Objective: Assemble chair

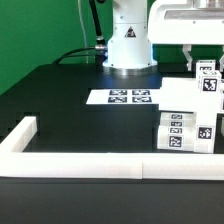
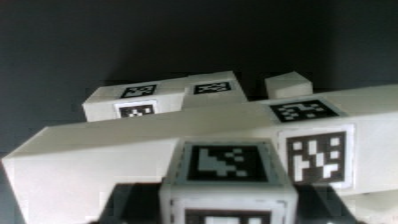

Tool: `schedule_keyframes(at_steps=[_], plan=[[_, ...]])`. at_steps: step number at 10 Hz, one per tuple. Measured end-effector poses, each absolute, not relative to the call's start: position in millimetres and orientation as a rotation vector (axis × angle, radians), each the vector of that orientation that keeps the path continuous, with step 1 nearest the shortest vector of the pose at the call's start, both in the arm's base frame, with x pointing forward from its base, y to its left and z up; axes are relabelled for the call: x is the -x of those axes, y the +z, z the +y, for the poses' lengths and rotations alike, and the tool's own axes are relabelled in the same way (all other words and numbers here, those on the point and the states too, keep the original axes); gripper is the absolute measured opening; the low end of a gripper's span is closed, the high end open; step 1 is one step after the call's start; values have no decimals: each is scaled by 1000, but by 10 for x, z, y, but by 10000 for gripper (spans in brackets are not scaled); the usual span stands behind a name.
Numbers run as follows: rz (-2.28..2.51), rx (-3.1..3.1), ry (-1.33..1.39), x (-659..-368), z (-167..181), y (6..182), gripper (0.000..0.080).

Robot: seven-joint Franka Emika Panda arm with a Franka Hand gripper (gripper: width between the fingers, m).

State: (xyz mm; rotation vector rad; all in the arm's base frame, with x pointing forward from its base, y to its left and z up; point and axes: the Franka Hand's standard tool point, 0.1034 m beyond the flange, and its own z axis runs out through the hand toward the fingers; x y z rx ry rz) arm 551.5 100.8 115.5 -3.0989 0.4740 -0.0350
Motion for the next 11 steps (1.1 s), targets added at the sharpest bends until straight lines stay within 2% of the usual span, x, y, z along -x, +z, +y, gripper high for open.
schedule_keyframes(at_steps=[3, 11], plan=[[558, 3084, -34, -5515, 1010, 1155, 287], [1270, 2840, -16, -5509, 1046, 1151, 288]])
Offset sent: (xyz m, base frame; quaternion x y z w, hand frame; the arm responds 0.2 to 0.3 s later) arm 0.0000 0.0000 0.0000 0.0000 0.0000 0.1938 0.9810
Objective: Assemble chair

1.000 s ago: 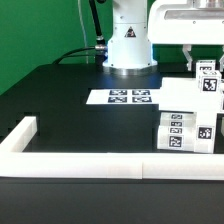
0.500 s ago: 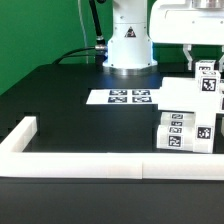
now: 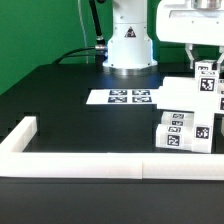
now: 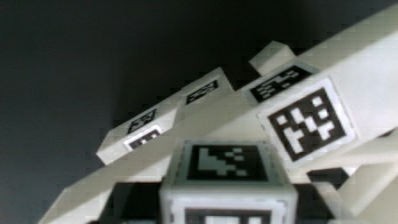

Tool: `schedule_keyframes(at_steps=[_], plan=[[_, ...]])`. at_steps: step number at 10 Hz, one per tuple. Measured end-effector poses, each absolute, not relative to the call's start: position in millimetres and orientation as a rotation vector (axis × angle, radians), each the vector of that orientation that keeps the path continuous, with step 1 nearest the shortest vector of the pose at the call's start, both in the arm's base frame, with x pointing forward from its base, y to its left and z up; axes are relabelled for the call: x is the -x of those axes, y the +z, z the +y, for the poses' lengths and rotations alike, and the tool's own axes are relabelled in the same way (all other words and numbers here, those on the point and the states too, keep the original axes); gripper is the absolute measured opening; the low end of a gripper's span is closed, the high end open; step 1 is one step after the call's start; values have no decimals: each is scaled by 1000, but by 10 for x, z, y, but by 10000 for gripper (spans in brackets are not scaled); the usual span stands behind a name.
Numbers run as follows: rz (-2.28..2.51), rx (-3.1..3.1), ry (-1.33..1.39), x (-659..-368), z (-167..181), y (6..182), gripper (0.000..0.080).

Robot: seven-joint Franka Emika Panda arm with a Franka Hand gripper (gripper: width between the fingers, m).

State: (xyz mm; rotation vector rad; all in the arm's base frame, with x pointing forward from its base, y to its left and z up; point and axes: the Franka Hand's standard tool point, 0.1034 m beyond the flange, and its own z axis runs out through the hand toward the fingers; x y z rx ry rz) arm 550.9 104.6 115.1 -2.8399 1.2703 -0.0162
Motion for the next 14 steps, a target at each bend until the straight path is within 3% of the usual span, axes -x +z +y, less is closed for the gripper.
schedule_keyframes(at_steps=[14], plan=[[2284, 2063, 55, -5498, 1146, 1148, 288]])
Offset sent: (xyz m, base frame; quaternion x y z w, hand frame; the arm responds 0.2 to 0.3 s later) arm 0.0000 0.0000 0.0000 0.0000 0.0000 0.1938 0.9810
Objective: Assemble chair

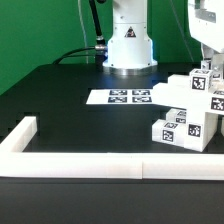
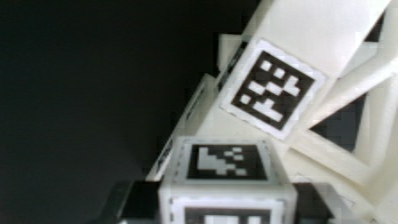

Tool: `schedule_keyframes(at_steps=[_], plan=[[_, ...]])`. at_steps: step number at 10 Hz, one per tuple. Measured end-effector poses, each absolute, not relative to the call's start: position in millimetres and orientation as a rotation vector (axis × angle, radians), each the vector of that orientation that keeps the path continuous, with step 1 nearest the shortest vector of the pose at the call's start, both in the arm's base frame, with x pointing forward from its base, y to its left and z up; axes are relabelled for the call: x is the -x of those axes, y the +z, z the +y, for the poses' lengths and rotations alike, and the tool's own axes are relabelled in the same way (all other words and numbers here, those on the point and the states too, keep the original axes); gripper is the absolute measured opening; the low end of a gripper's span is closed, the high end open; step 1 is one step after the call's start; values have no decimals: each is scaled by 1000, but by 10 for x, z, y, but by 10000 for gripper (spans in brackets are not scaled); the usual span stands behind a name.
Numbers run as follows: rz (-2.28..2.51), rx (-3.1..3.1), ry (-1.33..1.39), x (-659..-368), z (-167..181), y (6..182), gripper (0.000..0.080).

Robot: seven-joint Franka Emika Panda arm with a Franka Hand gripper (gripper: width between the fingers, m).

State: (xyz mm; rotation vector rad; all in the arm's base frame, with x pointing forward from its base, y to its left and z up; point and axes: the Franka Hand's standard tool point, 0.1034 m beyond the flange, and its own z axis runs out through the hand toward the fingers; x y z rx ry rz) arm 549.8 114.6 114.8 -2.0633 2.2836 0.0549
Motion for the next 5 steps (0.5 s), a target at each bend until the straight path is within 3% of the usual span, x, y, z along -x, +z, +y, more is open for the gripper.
schedule_keyframes(at_steps=[4, 5], plan=[[2377, 1951, 68, -5492, 1168, 1143, 292], [2344, 1991, 66, -5492, 1167, 1141, 502]])
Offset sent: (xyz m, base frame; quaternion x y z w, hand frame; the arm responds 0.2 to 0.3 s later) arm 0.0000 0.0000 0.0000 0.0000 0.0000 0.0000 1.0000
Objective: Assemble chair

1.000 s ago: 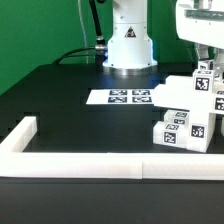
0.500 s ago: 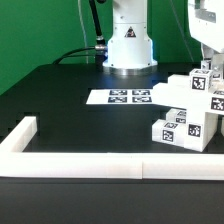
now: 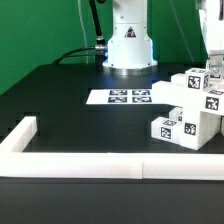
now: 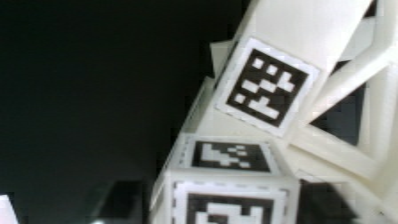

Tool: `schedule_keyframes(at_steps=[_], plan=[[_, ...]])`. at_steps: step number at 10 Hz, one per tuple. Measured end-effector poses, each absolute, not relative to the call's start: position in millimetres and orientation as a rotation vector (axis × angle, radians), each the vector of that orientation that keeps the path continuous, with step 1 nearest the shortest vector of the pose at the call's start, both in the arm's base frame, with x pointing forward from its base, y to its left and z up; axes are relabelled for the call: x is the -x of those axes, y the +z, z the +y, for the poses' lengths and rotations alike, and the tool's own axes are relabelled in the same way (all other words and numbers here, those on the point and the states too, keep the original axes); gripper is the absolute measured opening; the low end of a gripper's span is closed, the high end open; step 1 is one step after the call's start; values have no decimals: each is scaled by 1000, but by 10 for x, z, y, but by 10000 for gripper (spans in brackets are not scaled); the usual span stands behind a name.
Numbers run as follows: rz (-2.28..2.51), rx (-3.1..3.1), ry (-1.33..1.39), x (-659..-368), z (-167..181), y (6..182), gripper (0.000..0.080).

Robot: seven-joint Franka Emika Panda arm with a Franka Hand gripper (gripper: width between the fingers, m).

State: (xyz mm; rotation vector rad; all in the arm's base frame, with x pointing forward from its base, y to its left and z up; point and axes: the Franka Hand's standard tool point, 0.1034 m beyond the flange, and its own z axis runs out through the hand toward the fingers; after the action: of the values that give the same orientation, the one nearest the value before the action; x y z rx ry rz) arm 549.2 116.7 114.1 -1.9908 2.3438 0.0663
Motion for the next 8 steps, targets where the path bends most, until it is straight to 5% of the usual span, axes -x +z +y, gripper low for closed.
schedule_keyframes(at_steps=[1, 2, 3, 8], plan=[[2320, 2019, 66, -5491, 1166, 1140, 502], [2225, 2124, 62, -5488, 1160, 1140, 623], [2103, 2248, 66, -5480, 1162, 1140, 644], [1667, 2597, 67, -5461, 1179, 1128, 649]])
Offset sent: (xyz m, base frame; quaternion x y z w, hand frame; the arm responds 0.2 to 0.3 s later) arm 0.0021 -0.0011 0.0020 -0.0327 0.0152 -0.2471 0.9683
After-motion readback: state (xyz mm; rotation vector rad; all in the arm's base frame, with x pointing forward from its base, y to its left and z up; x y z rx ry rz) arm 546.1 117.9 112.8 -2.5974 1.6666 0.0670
